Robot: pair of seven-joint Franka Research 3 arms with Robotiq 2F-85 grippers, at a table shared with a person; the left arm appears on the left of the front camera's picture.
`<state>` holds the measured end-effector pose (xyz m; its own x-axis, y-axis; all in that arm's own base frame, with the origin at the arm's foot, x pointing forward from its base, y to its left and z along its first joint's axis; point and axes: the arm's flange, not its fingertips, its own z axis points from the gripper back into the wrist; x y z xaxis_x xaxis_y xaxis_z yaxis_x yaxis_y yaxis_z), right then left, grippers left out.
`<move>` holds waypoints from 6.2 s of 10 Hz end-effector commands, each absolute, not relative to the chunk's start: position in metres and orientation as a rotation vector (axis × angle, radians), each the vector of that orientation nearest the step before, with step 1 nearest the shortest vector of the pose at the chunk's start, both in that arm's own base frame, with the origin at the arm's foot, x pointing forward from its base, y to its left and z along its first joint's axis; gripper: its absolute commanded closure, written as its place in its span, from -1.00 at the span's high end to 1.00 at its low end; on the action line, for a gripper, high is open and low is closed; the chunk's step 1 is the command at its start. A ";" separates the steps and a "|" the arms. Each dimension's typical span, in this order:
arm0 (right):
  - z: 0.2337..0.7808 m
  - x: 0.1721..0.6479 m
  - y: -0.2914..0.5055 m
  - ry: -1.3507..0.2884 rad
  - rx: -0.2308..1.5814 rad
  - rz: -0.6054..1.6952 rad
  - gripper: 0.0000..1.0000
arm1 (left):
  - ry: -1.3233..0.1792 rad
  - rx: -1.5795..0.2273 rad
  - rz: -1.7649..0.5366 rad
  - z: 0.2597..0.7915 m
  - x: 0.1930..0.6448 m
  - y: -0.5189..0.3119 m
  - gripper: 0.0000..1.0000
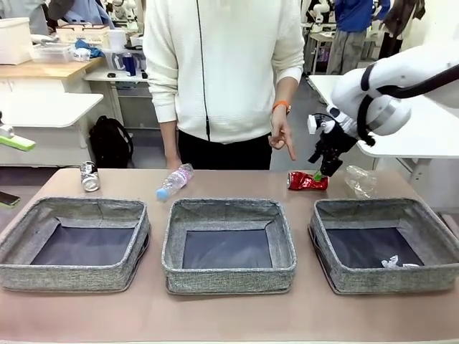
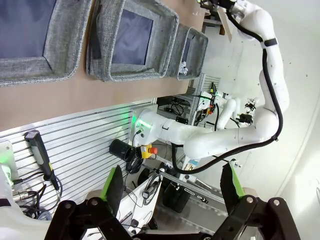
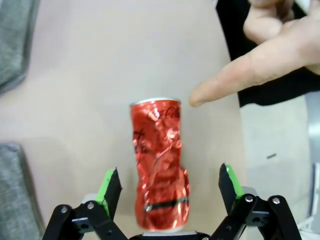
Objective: Sort the waste into the appropriate baskets.
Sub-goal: Pick up the waste item pointed out by the person.
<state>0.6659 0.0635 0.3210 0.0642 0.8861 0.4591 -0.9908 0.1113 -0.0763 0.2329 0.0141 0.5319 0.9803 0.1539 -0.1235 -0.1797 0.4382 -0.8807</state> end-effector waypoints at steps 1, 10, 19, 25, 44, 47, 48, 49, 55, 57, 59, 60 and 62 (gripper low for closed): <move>0.310 0.694 0.071 -0.425 0.282 1.426 1.00 | 0.012 -1.112 0.191 0.533 0.234 0.015 1.00; 0.288 0.699 0.075 -0.336 0.338 1.401 1.00 | 0.012 -1.112 0.191 0.533 0.234 0.015 1.00; 0.294 0.696 0.067 -0.309 0.420 1.477 -1.00 | 0.012 -1.112 0.191 0.533 0.234 0.015 1.00; 0.295 0.695 0.064 -0.276 0.395 1.461 -1.00 | 0.012 -1.112 0.191 0.533 0.234 0.015 1.00; 0.543 0.518 0.156 -0.096 0.473 -0.038 -0.93 | 0.012 -1.112 0.191 0.533 0.234 0.015 1.00; 0.597 0.490 0.251 0.031 0.201 -0.207 -0.93 | 0.012 -1.112 0.191 0.533 0.234 0.015 1.00; 0.616 0.475 0.273 0.029 0.132 -0.215 -0.93 | 0.012 -1.112 0.191 0.533 0.234 0.015 1.00; 0.639 0.459 0.294 0.006 0.071 -0.236 -0.93 | 0.012 -1.112 0.191 0.533 0.234 0.015 1.00; 0.724 0.420 0.368 -0.113 -0.163 -0.185 -0.93 | 0.012 -1.112 0.191 0.533 0.234 0.015 1.00; 0.729 0.416 0.377 -0.127 -0.097 -0.200 -0.93 | 0.012 -1.112 0.191 0.533 0.234 0.015 1.00; 0.727 0.413 0.384 -0.134 -0.086 -0.205 -0.93 | 0.012 -1.112 0.191 0.533 0.234 0.015 1.00; 0.728 0.415 0.383 -0.156 -0.055 -0.234 -0.93 | 0.012 -1.112 0.191 0.533 0.234 0.015 1.00; 0.720 0.412 0.372 -0.119 -0.099 -0.161 -0.93 | 0.012 -1.112 0.191 0.533 0.234 0.015 1.00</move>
